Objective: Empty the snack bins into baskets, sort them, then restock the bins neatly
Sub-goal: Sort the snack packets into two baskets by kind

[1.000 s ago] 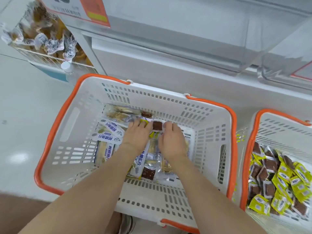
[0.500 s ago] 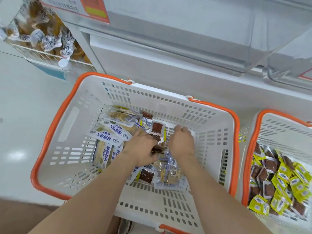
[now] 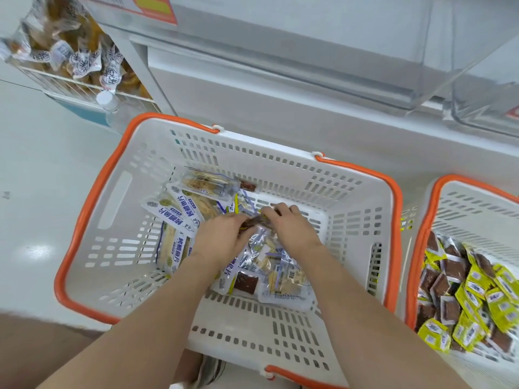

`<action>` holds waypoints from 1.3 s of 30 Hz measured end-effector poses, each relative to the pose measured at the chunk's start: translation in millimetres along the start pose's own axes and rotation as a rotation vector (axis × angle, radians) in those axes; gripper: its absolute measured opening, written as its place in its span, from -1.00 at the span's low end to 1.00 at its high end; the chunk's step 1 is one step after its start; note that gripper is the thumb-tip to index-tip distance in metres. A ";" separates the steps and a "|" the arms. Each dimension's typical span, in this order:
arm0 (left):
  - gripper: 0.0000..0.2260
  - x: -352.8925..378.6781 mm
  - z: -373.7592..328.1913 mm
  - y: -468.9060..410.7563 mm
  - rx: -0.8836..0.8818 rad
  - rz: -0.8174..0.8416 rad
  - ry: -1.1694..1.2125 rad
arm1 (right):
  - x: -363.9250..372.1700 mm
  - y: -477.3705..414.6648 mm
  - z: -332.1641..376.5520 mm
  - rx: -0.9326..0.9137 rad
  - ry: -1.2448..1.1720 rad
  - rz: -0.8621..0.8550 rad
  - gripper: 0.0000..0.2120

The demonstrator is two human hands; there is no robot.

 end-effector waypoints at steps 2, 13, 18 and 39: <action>-0.62 -5.1 5.7 -2.9 -0.081 -0.006 0.085 | -4.7 5.6 -10.6 0.129 -0.205 -0.101 -0.40; -0.67 -61.6 -57.8 -1.6 -0.253 0.004 0.826 | -85.8 65.2 3.3 0.409 -1.395 -0.650 -0.65; -0.70 -102.6 -121.9 14.0 -0.145 0.085 1.018 | -140.4 126.9 6.2 0.284 -1.439 -0.643 -0.73; -0.87 -65.2 -154.2 66.1 -0.078 0.210 0.260 | -151.7 264.1 -31.0 0.548 -0.432 -0.892 -0.68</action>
Point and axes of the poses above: each hand's wrist, its own y-axis away from the middle knuckle, its own x-axis out of the palm, z = x × y, the point moved 6 cm from there along -y, towards the middle knuckle, and after that the axes turned 8 degrees about -x, right-handed, at the moved point
